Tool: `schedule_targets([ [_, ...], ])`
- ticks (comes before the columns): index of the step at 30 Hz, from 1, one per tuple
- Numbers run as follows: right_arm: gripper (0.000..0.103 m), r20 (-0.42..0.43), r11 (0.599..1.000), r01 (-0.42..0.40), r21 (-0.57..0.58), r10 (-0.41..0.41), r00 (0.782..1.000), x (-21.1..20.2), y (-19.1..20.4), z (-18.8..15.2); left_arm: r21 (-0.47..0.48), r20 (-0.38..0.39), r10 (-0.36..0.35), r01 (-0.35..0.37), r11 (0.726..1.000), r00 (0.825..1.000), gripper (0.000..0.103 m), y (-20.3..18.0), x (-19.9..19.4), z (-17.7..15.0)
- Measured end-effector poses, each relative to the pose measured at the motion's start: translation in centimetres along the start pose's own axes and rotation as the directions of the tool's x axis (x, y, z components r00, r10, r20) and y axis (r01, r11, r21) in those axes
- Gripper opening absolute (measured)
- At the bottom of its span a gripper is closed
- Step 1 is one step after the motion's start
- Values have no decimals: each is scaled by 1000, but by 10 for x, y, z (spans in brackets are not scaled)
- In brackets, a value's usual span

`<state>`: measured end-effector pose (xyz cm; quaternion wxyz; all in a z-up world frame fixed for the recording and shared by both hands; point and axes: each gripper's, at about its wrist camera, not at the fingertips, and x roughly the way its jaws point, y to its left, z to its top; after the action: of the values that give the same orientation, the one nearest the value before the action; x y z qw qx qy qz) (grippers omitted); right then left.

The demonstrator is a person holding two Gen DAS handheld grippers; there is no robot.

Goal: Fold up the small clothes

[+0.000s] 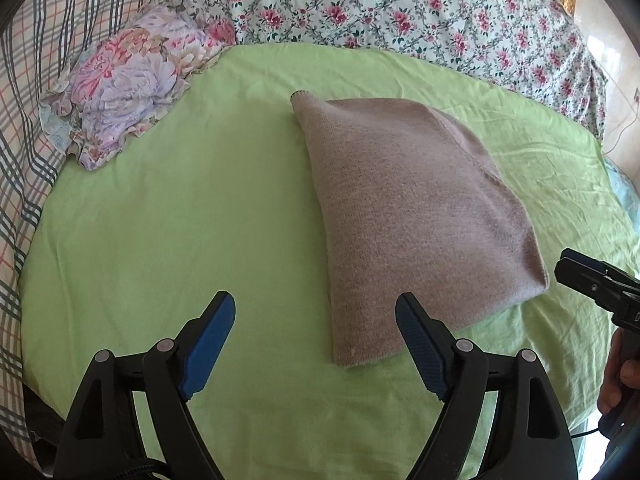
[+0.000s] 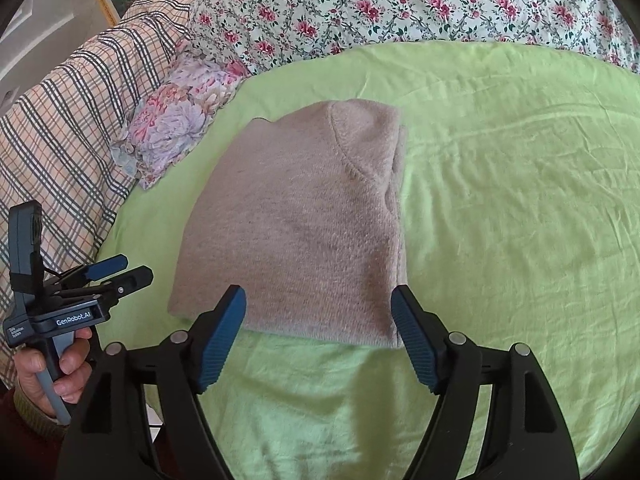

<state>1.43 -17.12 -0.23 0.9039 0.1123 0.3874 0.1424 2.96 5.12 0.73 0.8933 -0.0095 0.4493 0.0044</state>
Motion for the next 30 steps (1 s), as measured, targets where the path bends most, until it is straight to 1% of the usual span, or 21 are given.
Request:
schedule_targets([
  [5,76,-17,1000,-5,9,5,1000,9,-2,6,11,-24,34,-34,999,999,83,-3,12,6],
  [10,76,-22,1000,-19,8,19,1000,15,-2,13,20,-4,43,-43,999,999,83,-5,12,15],
  [13,76,-16,999,-39,26,40,999,19,-8,23,14,7,28,-29,999,1000,85,-3,13,24],
  [19,76,25,994,-69,88,67,997,27,-31,54,-25,8,-32,32,999,999,86,11,24,48],
  [22,76,37,987,-88,134,84,996,39,-47,70,-54,1,-54,54,997,999,86,17,38,61],
  [25,76,33,981,-99,166,95,995,60,-61,86,-92,-17,-76,74,993,997,86,23,56,74],
  [26,76,30,979,-102,177,98,995,68,-66,92,-105,-23,-86,83,991,996,86,25,62,77],
  [28,67,17,972,-103,211,102,995,86,-75,102,-139,-38,-109,102,985,993,86,30,75,86],
  [29,65,10,967,-107,233,108,994,95,-81,106,-151,-38,-120,113,982,992,87,31,79,89],
  [30,61,-1,959,-112,262,116,993,105,-87,109,-163,-36,-131,123,979,991,87,33,84,93],
])
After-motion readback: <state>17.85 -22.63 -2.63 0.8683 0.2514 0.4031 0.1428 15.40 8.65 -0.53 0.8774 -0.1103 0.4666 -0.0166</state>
